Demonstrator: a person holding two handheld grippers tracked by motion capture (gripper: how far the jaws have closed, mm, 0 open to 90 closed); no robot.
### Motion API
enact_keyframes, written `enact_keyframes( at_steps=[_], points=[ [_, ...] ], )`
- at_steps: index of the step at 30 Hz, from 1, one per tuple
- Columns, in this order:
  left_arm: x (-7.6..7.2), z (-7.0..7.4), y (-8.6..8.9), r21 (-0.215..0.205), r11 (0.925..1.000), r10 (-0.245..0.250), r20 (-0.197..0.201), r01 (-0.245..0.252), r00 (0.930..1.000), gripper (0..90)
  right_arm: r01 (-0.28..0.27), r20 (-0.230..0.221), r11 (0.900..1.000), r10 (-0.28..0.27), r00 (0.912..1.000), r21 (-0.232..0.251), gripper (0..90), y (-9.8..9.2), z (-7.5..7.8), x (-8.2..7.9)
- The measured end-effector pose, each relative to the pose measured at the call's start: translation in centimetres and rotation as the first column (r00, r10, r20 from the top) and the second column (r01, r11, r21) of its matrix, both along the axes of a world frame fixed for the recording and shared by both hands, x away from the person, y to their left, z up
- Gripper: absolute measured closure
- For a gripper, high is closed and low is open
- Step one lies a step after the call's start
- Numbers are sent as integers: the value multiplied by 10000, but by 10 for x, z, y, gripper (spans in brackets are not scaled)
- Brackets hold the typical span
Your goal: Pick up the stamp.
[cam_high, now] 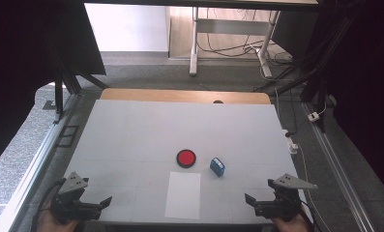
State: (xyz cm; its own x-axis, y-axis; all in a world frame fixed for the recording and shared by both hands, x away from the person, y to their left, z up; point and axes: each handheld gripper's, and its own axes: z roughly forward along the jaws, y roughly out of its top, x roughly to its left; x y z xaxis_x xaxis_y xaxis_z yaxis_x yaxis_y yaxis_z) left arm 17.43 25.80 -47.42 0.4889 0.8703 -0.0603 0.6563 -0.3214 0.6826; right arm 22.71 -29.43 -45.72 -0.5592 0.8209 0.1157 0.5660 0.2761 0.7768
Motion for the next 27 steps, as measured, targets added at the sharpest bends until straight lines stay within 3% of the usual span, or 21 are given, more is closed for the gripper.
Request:
enact_keyframes(
  at_steps=[14, 27],
  points=[
    [1, -1, 0, 13, 9999, -123, -158, 123, 9998, 1, -477, -145, 9973, 470, 9988, -562, 0, 7, -1, 0],
    [3, -1, 0, -134, 9996, -254, -305, 250, 9992, 0, -708, 0, 9953, 709, 9975, -666, 0, 9, 0, -1]
  ],
)
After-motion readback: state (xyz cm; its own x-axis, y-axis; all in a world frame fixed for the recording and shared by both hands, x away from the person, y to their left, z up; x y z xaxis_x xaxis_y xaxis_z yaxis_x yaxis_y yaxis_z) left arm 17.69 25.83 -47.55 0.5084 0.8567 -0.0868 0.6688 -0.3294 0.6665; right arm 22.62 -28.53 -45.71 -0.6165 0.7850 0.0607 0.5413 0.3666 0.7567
